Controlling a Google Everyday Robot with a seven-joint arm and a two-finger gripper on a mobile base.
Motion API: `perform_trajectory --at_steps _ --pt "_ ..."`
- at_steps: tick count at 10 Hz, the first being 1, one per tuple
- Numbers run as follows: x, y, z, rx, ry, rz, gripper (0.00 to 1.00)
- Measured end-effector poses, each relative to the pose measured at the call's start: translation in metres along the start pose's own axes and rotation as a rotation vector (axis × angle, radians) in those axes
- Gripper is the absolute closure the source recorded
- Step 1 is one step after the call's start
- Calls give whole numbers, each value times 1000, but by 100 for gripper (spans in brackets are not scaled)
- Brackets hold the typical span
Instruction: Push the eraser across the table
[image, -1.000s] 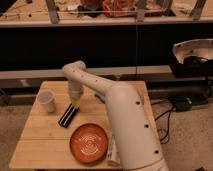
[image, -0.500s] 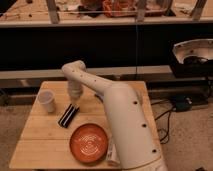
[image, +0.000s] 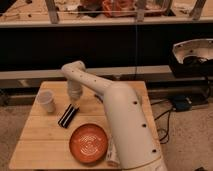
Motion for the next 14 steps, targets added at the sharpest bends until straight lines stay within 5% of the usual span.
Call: perform_trajectory --at_steps 14 --pt "-5 3 1 -16 -7 -15 98"
